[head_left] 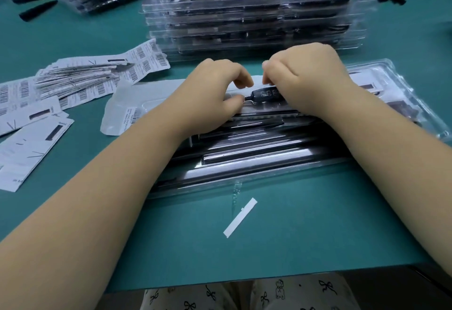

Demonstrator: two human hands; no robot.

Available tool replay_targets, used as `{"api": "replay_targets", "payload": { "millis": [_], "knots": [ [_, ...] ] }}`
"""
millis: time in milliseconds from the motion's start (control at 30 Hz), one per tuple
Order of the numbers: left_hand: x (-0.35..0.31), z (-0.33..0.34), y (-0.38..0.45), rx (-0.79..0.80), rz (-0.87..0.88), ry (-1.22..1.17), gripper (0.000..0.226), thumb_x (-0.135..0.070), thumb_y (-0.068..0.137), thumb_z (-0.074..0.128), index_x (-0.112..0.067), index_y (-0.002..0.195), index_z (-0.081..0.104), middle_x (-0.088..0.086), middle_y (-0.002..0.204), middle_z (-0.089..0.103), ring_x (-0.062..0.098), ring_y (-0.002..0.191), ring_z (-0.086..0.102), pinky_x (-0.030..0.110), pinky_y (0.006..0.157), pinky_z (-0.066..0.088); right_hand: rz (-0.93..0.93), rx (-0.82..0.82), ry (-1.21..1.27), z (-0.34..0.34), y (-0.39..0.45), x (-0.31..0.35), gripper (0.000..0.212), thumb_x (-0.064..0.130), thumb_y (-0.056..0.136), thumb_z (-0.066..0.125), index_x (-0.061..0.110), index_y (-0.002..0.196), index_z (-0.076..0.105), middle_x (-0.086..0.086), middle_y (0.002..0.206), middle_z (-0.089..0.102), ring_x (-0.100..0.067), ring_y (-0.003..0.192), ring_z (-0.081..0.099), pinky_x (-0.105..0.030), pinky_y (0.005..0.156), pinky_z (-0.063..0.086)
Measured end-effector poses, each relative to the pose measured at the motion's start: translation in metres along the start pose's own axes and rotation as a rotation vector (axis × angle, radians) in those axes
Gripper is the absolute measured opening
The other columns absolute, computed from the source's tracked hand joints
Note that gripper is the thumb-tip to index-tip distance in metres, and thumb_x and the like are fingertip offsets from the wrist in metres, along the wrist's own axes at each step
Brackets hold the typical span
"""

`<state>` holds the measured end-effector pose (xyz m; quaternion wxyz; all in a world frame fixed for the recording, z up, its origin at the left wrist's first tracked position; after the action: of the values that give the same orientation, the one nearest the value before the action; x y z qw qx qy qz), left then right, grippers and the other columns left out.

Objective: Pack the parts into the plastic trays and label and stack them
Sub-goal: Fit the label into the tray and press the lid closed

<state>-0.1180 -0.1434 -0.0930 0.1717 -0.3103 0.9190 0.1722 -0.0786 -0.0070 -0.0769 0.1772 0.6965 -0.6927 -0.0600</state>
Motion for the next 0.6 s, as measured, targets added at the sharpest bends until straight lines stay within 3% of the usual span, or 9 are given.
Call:
{"api": "replay_targets", "payload": {
  "millis": [67, 133, 233, 433, 500, 600],
  "knots": [
    [0.002, 0.0, 0.0, -0.001, -0.027, -0.025, 0.028, -0.018, 0.087, 0.057, -0.027, 0.114, 0.058, -0.018, 0.1, 0.053, 0.008, 0.095, 0.041, 0.002, 0.074, 0.031, -0.033, -0.004, -0.086, 0.001, 0.0, 0.002, 0.052, 0.036, 0.082, 0.02, 0.007, 0.086, 0.064, -0.012, 0.081, 0.064, -0.032, 0.079, 0.052, -0.036, 0.064, 0.028],
    [0.003, -0.001, 0.001, 0.001, -0.047, -0.05, 0.029, -0.02, 0.088, 0.057, -0.029, 0.116, 0.057, -0.02, 0.097, 0.053, 0.01, 0.094, 0.042, 0.005, 0.073, 0.032, 0.002, 0.027, 0.034, 0.006, 0.0, 0.001, 0.042, 0.034, 0.089, 0.026, 0.008, 0.09, 0.059, -0.009, 0.081, 0.06, -0.031, 0.081, 0.05, -0.033, 0.067, 0.021],
    [0.002, -0.001, 0.002, 0.023, -0.039, -0.078, 0.034, -0.02, 0.089, 0.058, -0.031, 0.121, 0.058, -0.016, 0.098, 0.051, 0.007, 0.089, 0.043, 0.009, 0.075, 0.029, 0.073, 0.089, 0.22, 0.014, -0.001, -0.002, 0.023, 0.023, 0.096, 0.034, 0.013, 0.086, 0.052, -0.002, 0.079, 0.054, -0.027, 0.084, 0.05, -0.036, 0.077, 0.029],
    [-0.001, -0.002, 0.001, 0.043, -0.019, -0.104, 0.035, -0.015, 0.088, 0.059, -0.03, 0.12, 0.058, -0.008, 0.105, 0.052, 0.015, 0.1, 0.044, 0.023, 0.087, 0.032, 0.296, 0.132, 0.641, 0.016, 0.002, -0.012, 0.027, 0.033, 0.081, 0.04, 0.021, 0.064, 0.057, 0.009, 0.064, 0.057, -0.016, 0.07, 0.05, -0.04, 0.075, 0.044],
    [-0.001, -0.002, 0.001, 0.034, -0.019, -0.1, 0.034, -0.015, 0.088, 0.059, -0.029, 0.12, 0.059, -0.008, 0.105, 0.052, 0.018, 0.103, 0.045, 0.024, 0.088, 0.032, 0.313, 0.107, 0.654, 0.013, 0.003, -0.013, 0.03, 0.036, 0.075, 0.04, 0.019, 0.063, 0.061, 0.008, 0.063, 0.06, -0.014, 0.067, 0.053, -0.036, 0.072, 0.045],
    [-0.002, 0.0, 0.0, 0.038, -0.017, -0.06, 0.038, -0.016, 0.089, 0.056, -0.031, 0.124, 0.057, -0.009, 0.105, 0.05, 0.019, 0.102, 0.043, 0.026, 0.091, 0.032, 0.233, 0.083, 0.524, 0.01, 0.002, -0.012, 0.025, 0.028, 0.082, 0.046, 0.017, 0.075, 0.068, 0.002, 0.072, 0.066, -0.013, 0.069, 0.056, -0.028, 0.068, 0.045]
  ]
}}
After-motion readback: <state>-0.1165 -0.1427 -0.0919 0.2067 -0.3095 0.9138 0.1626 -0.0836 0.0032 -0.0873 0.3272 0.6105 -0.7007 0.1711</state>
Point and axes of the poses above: each hand's wrist, its own y-axis towards the middle knuckle, its own z-axis out of the palm, x = y × z, the point moved 5 cm from there along y, towards the middle knuckle
